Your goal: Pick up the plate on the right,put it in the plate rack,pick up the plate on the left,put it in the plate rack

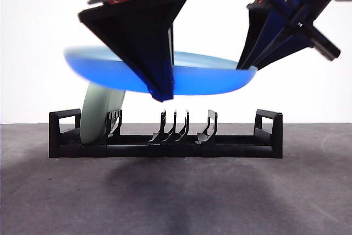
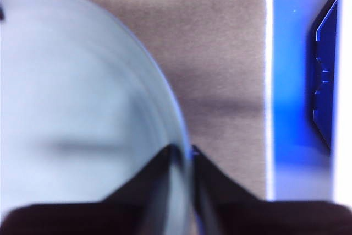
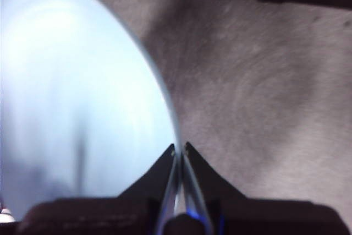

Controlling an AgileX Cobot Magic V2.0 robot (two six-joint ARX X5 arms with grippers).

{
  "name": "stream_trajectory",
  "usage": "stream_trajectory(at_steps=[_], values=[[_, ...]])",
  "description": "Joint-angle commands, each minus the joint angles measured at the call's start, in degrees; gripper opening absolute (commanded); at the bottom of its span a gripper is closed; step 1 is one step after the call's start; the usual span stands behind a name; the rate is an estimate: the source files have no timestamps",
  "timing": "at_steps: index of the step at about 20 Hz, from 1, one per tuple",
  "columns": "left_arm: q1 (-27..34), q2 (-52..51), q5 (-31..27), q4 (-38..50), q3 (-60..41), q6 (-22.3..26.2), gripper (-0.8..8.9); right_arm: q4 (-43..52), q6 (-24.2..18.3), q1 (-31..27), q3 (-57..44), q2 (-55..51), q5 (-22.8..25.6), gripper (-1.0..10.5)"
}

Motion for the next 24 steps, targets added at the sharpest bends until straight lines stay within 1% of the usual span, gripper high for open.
stream_trajectory(at_steps=[1, 6, 7, 8, 10, 11, 14, 15, 17, 19, 21, 23, 24], values=[[1.05, 0.28, 0.74, -0.09, -0.13, 0.26, -0.09, 0.59, -0.48, -0.22, 0.09, -1.53, -1.09, -0.1], [1.03, 0.28, 0.81, 1.03, -0.13, 0.26, -0.09, -0.39, -1.16, -1.29, 0.09, -4.26, -1.09, -0.1], [0.94, 0.28, 1.09, 1.53, -0.13, 0.26, -0.09, -0.39, -1.44, -1.55, 0.09, -4.83, -1.07, 0.2], [0.85, 0.28, 1.7, 2.03, -0.13, 0.26, -0.09, -0.33, -1.64, -1.95, 0.09, -5.31, -0.96, 0.8], [0.87, 0.28, 3.74, 3.67, -0.13, 0.26, -0.09, -0.24, -3.06, -2.84, 0.09, -6.64, -0.77, 3.5], [0.87, 0.28, 3.82, 4.66, -0.13, 0.26, -0.09, -0.07, -3.04, -3.37, 0.09, -7.41, -0.68, 3.9], [0.9, 0.28, 4.96, 8.22, -0.13, 0.24, -0.09, 1.84, -3.04, -6.4, 0.09, -11.41, 0.07, 3.8], [0.9, 0.28, 6.16, 9.7, -0.13, 0.22, -0.09, 3.06, -3.02, -7.32, 0.09, -13.03, 1.51, 3.8], [1.29, 0.28, 8.37, 13.88, -0.13, -0.74, -0.09, 5.86, -2.91, -8.92, 0.09, -17.0, 6.54, 3.8], [2.95, 0.28, 10.71, 18.97, -0.13, -2.49, -0.09, 8.02, -2.86, -10.32, 0.09, -21.07, 12.09, 3.8], [6.45, 0.28, 16.9, 24.46, -0.13, -6.01, -0.09, 9.42, -3.06, -11.28, 0.09, -24.9, 17.84, 3.8], [11.85, 0.28, 24.41, 29.97, -0.13, -11.72, -0.09, 9.77, -3.76, -11.43, 0.09, -28.06, 23.58, 3.8], [14.88, 0.28, 28.87, 32.87, -0.13, -14.53, -0.09, 9.77, -4.17, -11.43, 0.07, -29.2, 25.57, 3.8]])
